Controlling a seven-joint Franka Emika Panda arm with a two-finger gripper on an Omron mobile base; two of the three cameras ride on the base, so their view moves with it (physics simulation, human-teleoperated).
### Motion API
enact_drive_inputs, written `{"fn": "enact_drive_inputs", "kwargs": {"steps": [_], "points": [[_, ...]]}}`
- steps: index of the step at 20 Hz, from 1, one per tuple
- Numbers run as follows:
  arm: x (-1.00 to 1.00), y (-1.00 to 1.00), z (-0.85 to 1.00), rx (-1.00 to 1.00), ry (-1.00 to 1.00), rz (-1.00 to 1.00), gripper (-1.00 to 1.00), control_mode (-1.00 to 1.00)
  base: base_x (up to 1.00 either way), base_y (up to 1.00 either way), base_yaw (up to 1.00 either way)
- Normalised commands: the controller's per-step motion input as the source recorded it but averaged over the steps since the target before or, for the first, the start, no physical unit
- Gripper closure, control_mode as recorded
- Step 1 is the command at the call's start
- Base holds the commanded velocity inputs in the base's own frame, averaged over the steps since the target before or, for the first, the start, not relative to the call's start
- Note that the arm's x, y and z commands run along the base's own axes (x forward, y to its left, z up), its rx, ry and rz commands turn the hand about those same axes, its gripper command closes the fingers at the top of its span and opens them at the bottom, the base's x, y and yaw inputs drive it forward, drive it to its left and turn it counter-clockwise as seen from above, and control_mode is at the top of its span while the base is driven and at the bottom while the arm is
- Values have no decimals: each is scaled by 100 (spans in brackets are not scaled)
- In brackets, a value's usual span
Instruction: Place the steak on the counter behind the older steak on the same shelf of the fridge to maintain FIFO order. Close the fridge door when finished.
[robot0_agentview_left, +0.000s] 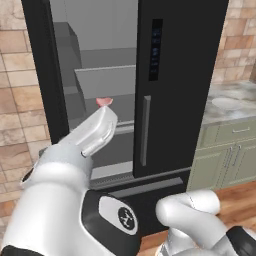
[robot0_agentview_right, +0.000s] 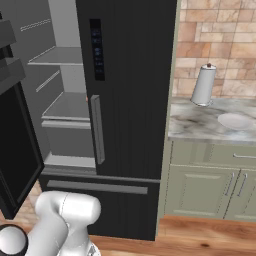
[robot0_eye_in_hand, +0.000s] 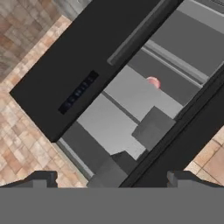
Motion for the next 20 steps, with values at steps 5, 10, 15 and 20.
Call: {"fn": "enact_drive_inputs", "kwargs": {"steps": [5, 10, 15, 20], "points": [[58, 28, -29, -16, 0, -4, -100, -100, 0, 0, 0], [25, 54, -26, -18, 0, -1, -100, -100, 0, 0, 0], [34, 42, -19, -16, 1, 0, -100, -100, 0, 0, 0], [64, 31, -23, -13, 8, 0, -100, -100, 0, 0, 0]]}}
